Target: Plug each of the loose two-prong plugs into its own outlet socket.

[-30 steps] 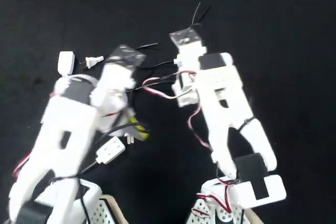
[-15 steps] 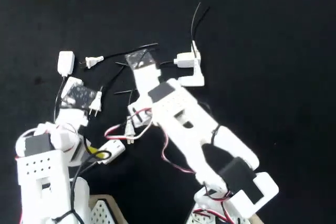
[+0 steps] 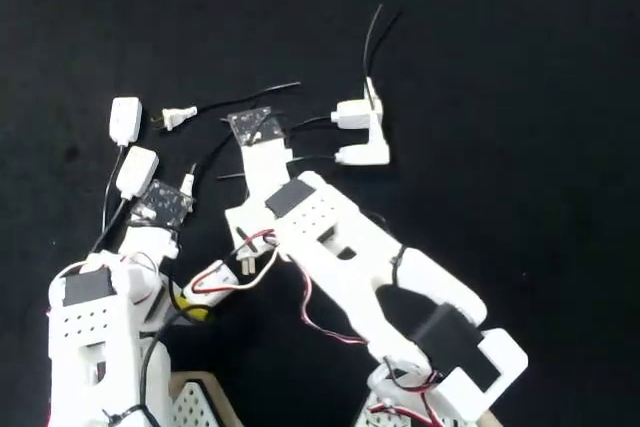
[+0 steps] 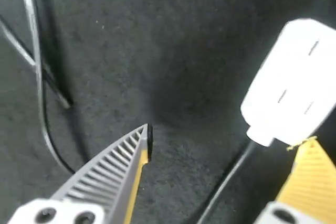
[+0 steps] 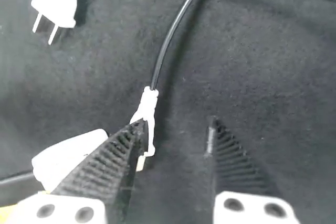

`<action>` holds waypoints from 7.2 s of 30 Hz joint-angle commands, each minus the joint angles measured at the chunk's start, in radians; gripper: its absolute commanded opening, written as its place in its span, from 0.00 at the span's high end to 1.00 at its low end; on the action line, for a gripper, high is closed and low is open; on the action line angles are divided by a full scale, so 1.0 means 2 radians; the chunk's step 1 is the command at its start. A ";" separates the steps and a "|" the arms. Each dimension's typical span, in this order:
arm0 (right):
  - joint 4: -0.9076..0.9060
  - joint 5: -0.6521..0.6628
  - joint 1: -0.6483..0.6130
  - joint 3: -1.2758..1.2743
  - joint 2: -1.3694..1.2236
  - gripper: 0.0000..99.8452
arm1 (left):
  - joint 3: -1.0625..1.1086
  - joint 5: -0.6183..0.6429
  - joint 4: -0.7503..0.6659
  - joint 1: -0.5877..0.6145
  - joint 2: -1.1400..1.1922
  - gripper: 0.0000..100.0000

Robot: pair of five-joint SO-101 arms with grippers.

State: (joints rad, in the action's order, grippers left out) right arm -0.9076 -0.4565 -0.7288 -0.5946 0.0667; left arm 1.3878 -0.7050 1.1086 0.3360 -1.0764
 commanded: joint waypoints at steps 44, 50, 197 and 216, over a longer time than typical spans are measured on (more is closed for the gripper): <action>-0.034 -0.015 -0.077 0.099 -0.113 0.88 | 0.000 -0.002 -0.008 0.007 -0.006 0.59; -0.036 0.048 -0.049 0.112 -0.123 0.88 | 0.000 -0.002 -0.007 0.007 -0.006 0.59; -0.014 0.132 0.102 -0.130 0.383 0.99 | -0.112 0.323 0.035 -0.087 -0.252 0.69; -0.068 0.332 0.183 -0.009 0.189 0.99 | -0.226 -0.045 0.166 -0.106 0.058 0.72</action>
State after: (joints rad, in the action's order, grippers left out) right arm -1.0518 0.1834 -0.3836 -0.6774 0.4427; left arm 0.8493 -0.7127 1.4922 0.1550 -0.9275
